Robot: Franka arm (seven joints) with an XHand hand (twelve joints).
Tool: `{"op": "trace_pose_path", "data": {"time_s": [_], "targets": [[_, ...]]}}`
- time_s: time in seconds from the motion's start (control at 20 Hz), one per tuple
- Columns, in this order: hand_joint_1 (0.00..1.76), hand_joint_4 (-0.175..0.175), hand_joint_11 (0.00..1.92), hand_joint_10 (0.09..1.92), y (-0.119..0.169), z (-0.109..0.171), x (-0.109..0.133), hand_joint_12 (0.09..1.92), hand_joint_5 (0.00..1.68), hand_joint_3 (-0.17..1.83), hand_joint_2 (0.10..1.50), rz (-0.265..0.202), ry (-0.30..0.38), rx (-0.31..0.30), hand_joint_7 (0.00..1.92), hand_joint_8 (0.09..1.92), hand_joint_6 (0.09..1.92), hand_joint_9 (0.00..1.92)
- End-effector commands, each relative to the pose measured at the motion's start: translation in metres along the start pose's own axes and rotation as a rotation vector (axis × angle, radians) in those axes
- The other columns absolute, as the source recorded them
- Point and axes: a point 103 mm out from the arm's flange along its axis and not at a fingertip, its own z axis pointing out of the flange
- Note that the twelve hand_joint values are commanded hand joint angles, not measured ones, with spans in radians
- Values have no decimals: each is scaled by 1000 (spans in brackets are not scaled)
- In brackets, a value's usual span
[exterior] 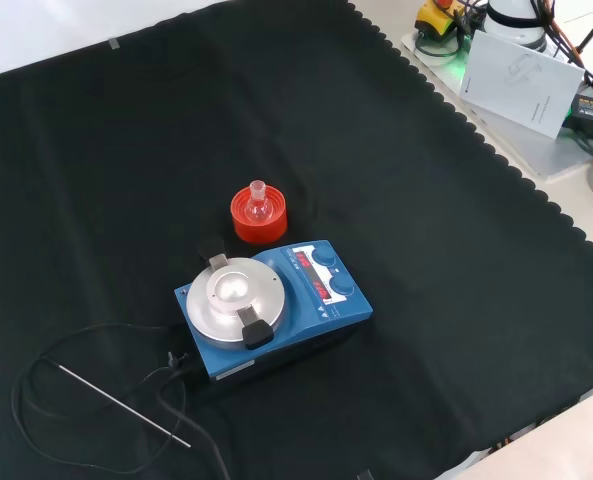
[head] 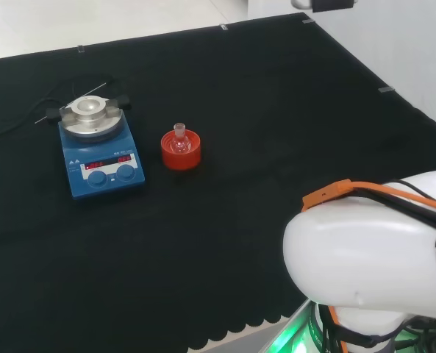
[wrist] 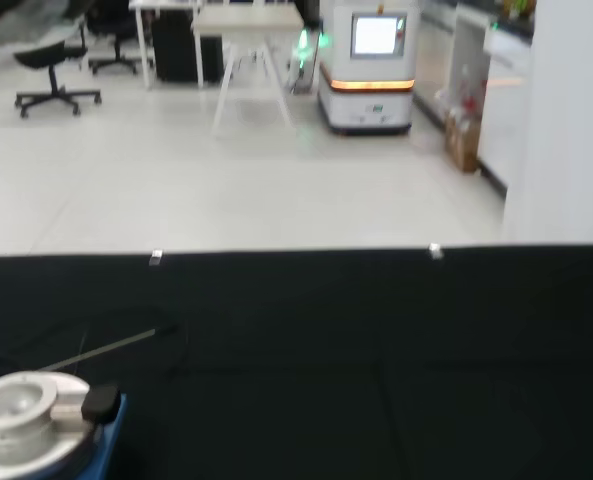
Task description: Pick up the round-bottom flask.
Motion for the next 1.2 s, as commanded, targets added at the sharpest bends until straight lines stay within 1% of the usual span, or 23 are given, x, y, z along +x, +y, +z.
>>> {"op": "trace_pose_path", "data": {"time_s": [0.05,0.2,0.3,0.45,0.6,0.9,1.2], "targets": [[758,-159,99,946,47,62,-20,1503,248,798,439,-30,79,76,392,884,656,353],[777,-160,97,940,55,73,-24,1504,262,800,433,-40,100,79,412,886,669,377],[791,-161,111,920,59,82,-26,1501,277,807,424,-47,109,95,457,879,694,441],[810,-164,180,902,64,95,-30,1488,300,812,412,-56,138,125,523,875,729,532],[824,-167,264,884,69,108,-30,1464,307,815,396,-73,152,160,566,870,761,593],[837,-170,340,877,83,135,-20,1445,314,822,382,-100,187,218,589,873,791,633],[845,-175,360,879,96,150,-11,1436,331,824,377,-128,208,246,619,883,814,651]]}}
